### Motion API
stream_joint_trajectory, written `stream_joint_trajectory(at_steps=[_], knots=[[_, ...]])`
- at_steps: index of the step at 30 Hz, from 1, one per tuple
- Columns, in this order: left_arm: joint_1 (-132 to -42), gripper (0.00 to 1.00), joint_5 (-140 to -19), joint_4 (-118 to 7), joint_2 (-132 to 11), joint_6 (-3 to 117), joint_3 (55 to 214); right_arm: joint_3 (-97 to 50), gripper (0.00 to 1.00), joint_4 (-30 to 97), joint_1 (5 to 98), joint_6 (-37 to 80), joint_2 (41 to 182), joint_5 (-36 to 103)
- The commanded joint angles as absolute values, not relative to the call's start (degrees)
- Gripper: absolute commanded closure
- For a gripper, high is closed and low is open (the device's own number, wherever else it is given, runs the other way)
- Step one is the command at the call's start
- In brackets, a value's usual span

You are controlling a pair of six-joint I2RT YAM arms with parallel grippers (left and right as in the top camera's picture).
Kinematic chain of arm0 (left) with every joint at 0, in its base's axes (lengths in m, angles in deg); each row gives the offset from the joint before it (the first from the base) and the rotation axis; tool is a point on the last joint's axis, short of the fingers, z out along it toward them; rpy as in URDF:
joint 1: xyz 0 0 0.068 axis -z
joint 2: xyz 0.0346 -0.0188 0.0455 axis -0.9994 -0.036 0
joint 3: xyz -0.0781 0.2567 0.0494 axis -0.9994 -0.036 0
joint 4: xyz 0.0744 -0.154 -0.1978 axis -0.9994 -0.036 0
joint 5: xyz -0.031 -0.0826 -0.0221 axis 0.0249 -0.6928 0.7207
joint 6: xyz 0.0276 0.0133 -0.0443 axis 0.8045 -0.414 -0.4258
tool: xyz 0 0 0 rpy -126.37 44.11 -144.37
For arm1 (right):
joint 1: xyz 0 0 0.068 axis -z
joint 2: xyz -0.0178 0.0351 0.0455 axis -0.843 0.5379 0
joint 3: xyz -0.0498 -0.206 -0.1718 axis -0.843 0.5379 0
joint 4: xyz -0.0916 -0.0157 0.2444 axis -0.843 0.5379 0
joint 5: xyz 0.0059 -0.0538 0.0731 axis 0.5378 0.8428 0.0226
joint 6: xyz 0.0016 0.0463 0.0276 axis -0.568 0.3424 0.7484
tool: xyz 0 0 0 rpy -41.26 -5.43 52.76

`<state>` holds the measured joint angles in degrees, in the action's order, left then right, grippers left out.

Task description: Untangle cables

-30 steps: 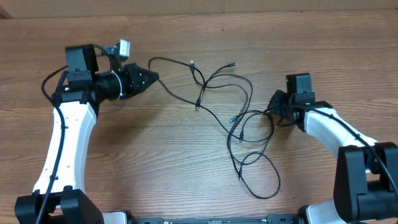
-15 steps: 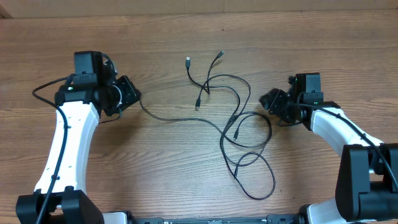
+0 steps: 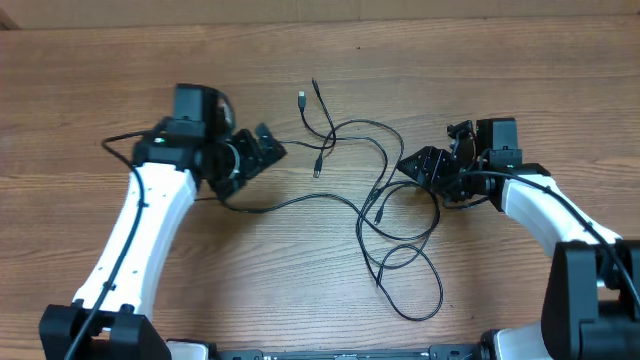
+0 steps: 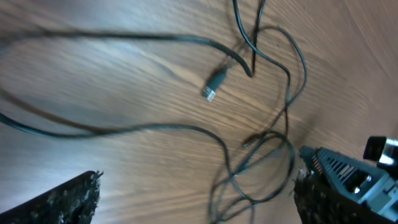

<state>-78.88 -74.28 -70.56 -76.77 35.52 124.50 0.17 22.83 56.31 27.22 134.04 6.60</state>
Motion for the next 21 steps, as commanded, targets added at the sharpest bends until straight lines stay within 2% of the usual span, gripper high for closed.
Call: stream_joint_trajectory(at_steps=[1, 6, 10, 12, 15, 17, 18, 19, 21], knots=[[-74.9, 0.0, -70.3, -69.3, -78.3, 23.8, 124.1, -0.8, 0.27, 23.7, 56.6, 23.9, 129.8, 5.4], [-68.9, 0.0, -58.7, -59.0, -81.8, 13.2, 124.1, -0.8, 0.27, 26.9, 56.6, 23.9, 127.7, 5.4], [-65.4, 0.01, -55.9, -51.1, -87.7, 5.4, 124.1, -0.8, 0.26, 30.8, 56.6, 23.9, 127.6, 5.4], [-64.3, 0.05, -55.7, -47.6, -91.2, 4.0, 124.1, -0.8, 0.25, 32.1, 56.6, 23.7, 127.6, 5.4], [-63.8, 0.17, -56.0, -42.4, -96.4, 4.0, 124.1, -0.8, 0.25, 33.2, 56.6, 23.7, 127.6, 6.1], [-63.9, 0.41, -56.0, -39.6, -99.0, 4.0, 124.1, -0.8, 0.25, 33.6, 56.6, 23.7, 127.6, 6.1], [-64.2, 0.63, -56.0, -38.3, -100.0, 4.1, 124.1, -0.8, 0.25, 33.7, 56.6, 23.7, 127.6, 6.1], [-64.4, 0.76, -56.1, -37.8, -100.4, 4.1, 124.1, -0.8, 0.25, 33.8, 56.6, 23.7, 127.6, 6.1], [-64.9, 0.93, -56.3, -37.6, -100.3, 4.2, 124.1, -0.8, 0.25, 33.7, 56.5, 23.7, 127.6, 6.1]])
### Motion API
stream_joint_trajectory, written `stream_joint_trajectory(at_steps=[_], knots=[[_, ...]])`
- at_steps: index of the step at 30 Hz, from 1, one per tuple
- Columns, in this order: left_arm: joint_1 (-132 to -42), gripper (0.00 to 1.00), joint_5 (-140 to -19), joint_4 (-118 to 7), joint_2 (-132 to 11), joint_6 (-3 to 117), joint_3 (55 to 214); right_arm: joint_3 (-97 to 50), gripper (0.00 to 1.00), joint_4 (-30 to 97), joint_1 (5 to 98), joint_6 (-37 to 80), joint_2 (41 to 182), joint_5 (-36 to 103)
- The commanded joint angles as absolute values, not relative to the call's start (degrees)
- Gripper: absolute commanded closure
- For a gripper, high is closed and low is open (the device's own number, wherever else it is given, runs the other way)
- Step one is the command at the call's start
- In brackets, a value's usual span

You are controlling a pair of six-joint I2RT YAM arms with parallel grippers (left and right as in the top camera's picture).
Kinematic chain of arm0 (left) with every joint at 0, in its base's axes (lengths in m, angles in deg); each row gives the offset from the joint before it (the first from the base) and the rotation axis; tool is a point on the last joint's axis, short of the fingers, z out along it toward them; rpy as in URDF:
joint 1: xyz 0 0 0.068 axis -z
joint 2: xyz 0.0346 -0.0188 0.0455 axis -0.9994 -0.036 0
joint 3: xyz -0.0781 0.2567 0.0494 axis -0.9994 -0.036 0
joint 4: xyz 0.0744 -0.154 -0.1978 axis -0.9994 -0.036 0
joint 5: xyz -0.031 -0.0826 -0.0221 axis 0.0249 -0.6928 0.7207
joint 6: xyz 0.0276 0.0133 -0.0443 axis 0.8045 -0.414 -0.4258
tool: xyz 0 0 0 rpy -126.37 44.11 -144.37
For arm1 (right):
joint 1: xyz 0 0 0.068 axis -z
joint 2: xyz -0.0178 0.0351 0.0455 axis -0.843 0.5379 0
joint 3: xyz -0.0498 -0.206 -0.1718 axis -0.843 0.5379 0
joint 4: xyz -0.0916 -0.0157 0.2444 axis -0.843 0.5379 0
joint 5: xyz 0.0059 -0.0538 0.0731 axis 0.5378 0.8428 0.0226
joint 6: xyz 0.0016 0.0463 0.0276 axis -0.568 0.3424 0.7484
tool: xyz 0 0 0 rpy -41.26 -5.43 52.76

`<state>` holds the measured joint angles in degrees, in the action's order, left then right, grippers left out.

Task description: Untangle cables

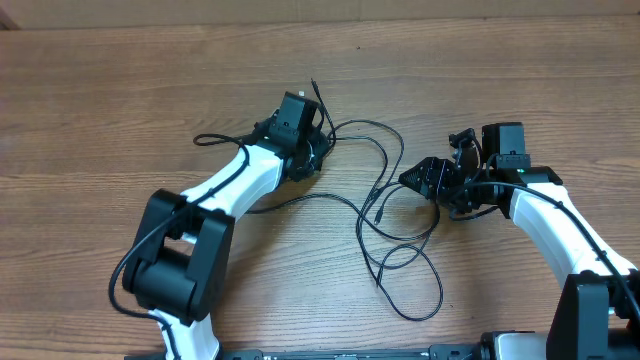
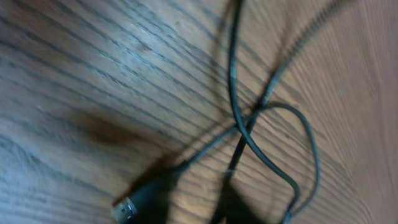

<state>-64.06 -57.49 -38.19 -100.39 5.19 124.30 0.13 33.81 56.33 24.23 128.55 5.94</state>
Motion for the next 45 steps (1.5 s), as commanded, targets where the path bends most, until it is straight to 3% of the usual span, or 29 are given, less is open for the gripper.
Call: stream_joint_trajectory(at_steps=[1, 6, 10, 17, 30, 37, 43, 45], knots=[[-65.0, 0.96, -57.0, -37.6, -100.0, 5.2, 124.1, -0.8, 0.24, 33.4, 56.5, 23.7, 127.6, 6.1], [-65.1, 0.96, -63.1, -37.5, -97.8, 16.3, 124.2, -0.7, 0.18, 28.0, 54.5, 20.9, 127.7, 8.0], [-65.1, 0.96, -75.0, -37.7, -95.5, 26.6, 124.2, -0.7, 0.16, 21.4, 51.0, 21.4, 128.8, 15.2], [-65.2, 0.96, -86.4, -43.7, -89.6, 39.9, 124.2, -0.7, 0.15, 15.3, 45.8, 21.5, 132.3, 22.3], [-68.2, 0.96, -88.4, -51.7, -70.0, 48.2, 124.2, -0.7, 0.15, 15.4, 44.7, 23.0, 139.4, 28.9], [-73.5, 0.96, -88.7, -55.8, -63.3, 50.8, 124.2, -0.7, 0.16, 20.3, 45.8, 28.0, 140.3, 46.5], [-80.5, 0.95, -77.7, -64.6, -62.3, 50.9, 124.2, -0.7, 0.15, 22.5, 49.9, 28.8, 140.3, 47.1], [-81.6, 0.91, -74.5, -66.7, -62.9, 49.5, 124.2, -0.8, 0.14, 22.3, 50.5, 28.8, 140.2, 44.8]])
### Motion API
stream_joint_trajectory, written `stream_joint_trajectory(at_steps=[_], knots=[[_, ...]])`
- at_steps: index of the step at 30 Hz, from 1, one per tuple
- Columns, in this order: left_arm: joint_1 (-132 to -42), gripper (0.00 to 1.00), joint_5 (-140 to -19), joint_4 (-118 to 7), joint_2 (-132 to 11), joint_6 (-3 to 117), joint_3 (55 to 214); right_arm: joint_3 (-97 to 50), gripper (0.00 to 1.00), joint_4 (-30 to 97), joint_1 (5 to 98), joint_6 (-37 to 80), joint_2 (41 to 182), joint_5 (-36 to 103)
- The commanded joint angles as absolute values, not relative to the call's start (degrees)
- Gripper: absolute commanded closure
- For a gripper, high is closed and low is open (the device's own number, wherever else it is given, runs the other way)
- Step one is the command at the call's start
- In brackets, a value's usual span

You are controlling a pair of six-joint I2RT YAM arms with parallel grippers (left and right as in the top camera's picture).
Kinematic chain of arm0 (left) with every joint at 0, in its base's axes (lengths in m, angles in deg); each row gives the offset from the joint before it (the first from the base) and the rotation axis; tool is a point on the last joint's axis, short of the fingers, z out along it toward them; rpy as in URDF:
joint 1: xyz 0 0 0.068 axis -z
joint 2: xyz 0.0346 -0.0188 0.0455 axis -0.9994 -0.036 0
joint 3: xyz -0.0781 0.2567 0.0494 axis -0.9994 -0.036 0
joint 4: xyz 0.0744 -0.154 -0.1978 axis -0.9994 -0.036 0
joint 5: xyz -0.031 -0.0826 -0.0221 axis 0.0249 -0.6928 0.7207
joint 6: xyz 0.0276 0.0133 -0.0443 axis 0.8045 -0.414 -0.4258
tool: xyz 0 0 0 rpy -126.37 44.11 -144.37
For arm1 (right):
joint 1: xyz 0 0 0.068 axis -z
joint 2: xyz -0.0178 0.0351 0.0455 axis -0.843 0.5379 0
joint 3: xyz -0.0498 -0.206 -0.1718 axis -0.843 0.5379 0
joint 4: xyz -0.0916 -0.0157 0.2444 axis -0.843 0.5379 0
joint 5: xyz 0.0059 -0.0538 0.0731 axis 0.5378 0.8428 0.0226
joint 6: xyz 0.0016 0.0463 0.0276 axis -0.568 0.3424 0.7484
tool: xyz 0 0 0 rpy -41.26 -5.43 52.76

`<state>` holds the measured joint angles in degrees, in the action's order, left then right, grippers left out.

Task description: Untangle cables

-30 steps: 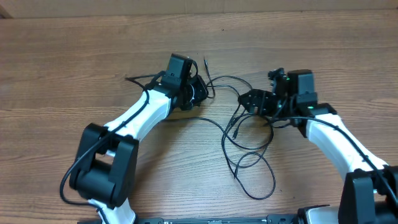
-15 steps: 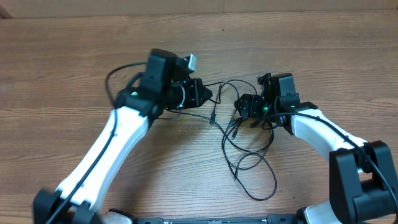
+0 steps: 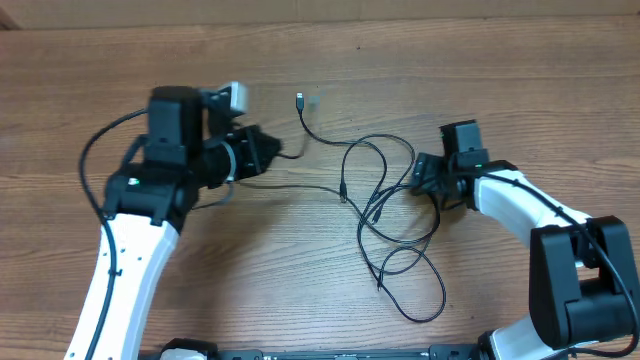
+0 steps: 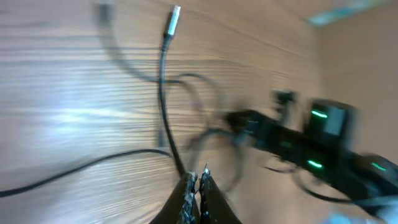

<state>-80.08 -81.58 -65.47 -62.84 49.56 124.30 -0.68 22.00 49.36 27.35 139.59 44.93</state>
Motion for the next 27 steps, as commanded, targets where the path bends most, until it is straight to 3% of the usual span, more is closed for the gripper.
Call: stream_joint_trajectory(at_steps=[1, 3, 5, 7, 8, 10, 16, 27], knots=[[-81.7, 0.89, -72.5, -67.7, -63.4, 48.3, 124.2, -0.8, 0.14, 22.2, 50.5, 28.7, 140.2, 43.9], [-81.5, 0.83, -68.0, -69.1, -64.4, 45.1, 124.2, -0.8, 0.14, 22.0, 50.5, 28.7, 140.2, 43.0], [-81.5, 0.66, -64.2, -70.4, -65.7, 39.4, 124.2, -0.8, 0.13, 22.3, 50.5, 28.7, 140.0, 42.6], [-81.5, 0.36, -63.3, -71.2, -67.4, 33.4, 124.2, -0.8, 0.12, 22.7, 50.5, 28.7, 139.6, 42.2], [-81.5, 0.25, -64.5, -71.2, -68.5, 30.6, 124.2, -0.8, 0.11, 23.0, 50.5, 28.7, 139.3, 42.2], [-81.4, 0.14, -69.1, -70.8, -70.4, 26.7, 124.2, -0.8, 0.11, 23.9, 50.5, 28.7, 138.4, 42.2], [-76.9, 0.18, -83.9, -65.9, -76.7, 20.6, 124.2, -0.8, 0.1, 25.9, 50.5, 28.7, 135.0, 42.2], [-62.9, 0.34, -77.8, -63.5, -89.7, -0.5, 124.2, -0.8, 0.09, 29.7, 50.5, 28.8, 134.3, 42.2]])
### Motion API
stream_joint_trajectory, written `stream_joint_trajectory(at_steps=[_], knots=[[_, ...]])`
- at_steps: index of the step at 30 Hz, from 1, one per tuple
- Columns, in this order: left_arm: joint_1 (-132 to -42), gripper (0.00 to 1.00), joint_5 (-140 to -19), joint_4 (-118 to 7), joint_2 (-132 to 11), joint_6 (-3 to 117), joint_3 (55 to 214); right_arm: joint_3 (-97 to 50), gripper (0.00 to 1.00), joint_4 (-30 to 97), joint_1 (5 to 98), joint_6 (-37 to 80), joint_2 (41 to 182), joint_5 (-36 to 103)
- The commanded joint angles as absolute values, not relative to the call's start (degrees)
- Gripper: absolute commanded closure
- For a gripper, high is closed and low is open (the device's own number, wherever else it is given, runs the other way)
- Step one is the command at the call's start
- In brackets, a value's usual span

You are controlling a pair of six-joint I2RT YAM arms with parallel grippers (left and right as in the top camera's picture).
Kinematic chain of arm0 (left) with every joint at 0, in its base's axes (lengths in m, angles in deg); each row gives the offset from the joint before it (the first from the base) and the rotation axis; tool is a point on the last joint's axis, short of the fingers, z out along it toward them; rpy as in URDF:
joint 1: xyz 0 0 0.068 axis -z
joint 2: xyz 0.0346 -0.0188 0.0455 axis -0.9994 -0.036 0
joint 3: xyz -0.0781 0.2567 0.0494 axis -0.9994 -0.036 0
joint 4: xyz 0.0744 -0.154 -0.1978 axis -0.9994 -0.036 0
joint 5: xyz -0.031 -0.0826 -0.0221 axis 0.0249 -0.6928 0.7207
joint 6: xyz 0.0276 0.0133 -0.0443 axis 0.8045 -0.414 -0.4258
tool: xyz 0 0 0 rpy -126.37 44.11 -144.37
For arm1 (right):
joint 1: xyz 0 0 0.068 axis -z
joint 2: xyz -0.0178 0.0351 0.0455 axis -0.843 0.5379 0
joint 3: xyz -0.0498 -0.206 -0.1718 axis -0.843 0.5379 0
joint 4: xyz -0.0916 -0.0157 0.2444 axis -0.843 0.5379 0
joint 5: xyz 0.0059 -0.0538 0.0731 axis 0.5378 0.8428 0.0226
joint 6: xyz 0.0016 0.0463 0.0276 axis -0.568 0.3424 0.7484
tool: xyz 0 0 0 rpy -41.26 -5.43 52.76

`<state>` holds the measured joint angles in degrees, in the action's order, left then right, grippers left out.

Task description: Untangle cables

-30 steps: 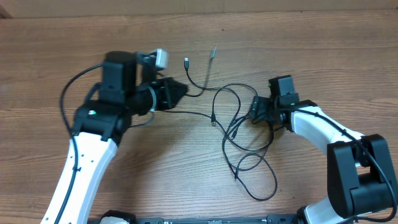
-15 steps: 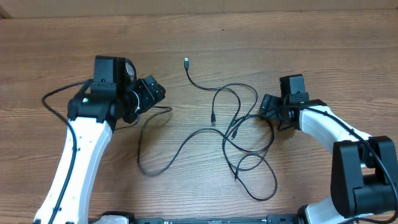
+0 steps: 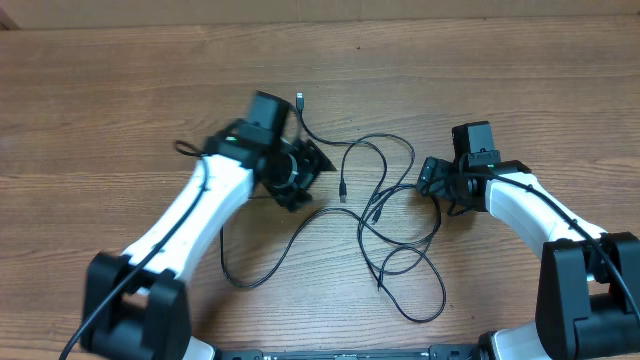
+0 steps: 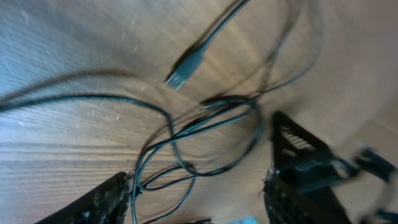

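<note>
Thin black cables (image 3: 385,215) lie in crossing loops at mid-table. One USB plug (image 3: 300,98) lies at the back; in the left wrist view a plug (image 4: 183,71) lies ahead of the fingers. A second plug (image 3: 343,190) rests by the tangle. My left gripper (image 3: 303,172) stands open just left of the loops, its fingers (image 4: 93,202) straddling several strands without clamping them. At the tangle's right edge my right gripper (image 3: 428,180) has its fingers drawn together on a strand.
One long slack cable loop (image 3: 250,275) trails toward the front left, under my left arm. The wooden table (image 3: 90,90) carries nothing else. My right arm's forearm (image 3: 530,205) lies along the right side.
My left gripper was shut on a cable strand at the left; now it is open and further right, beside the tangle. That strand now lies as a slack loop at the front left.
First my left gripper stood open left of the tangle and my right gripper open at its right. Then the left reached the plugs at the back centre. Later it was shut on a strand drawn leftward, with the right closed in. Now the left is open again.
</note>
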<state>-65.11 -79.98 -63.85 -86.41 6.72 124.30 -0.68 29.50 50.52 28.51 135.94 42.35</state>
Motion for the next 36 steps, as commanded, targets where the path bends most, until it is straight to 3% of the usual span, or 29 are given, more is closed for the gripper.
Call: stream_joint_trajectory(at_steps=[1, 8, 10, 14, 16, 27, 36], knots=[[-62.0, 0.35, -77.1, -63.1, -90.9, -0.4, 124.2, -0.8, 0.09, 29.8, 50.5, 28.8, 134.3, 42.2], [-57.0, 0.43, -72.9, -57.3, -99.3, -0.5, 124.2, -0.8, 0.07, 29.8, 50.5, 28.8, 134.3, 41.3], [-55.9, 0.5, -72.8, -54.6, -101.7, -0.5, 124.2, -0.8, 0.06, 29.8, 50.5, 28.8, 134.3, 41.4], [-54.7, 0.73, -73.0, -52.5, -104.9, -0.5, 124.2, -0.8, 0.06, 29.8, 50.5, 28.8, 134.3, 41.4], [-54.4, 0.96, -73.1, -52.7, -105.6, -0.3, 124.2, -0.8, 0.06, 29.8, 50.5, 28.8, 134.3, 41.3], [-56.9, 0.96, -72.4, -53.0, -99.6, 11.5, 124.7, -0.7, 0.05, 29.6, 50.5, 28.8, 134.3, 38.2], [-58.2, 0.96, -63.2, -57.1, -87.1, 25.0, 124.7, -0.8, 0.05, 29.5, 50.5, 21.1, 134.3, 18.9]])
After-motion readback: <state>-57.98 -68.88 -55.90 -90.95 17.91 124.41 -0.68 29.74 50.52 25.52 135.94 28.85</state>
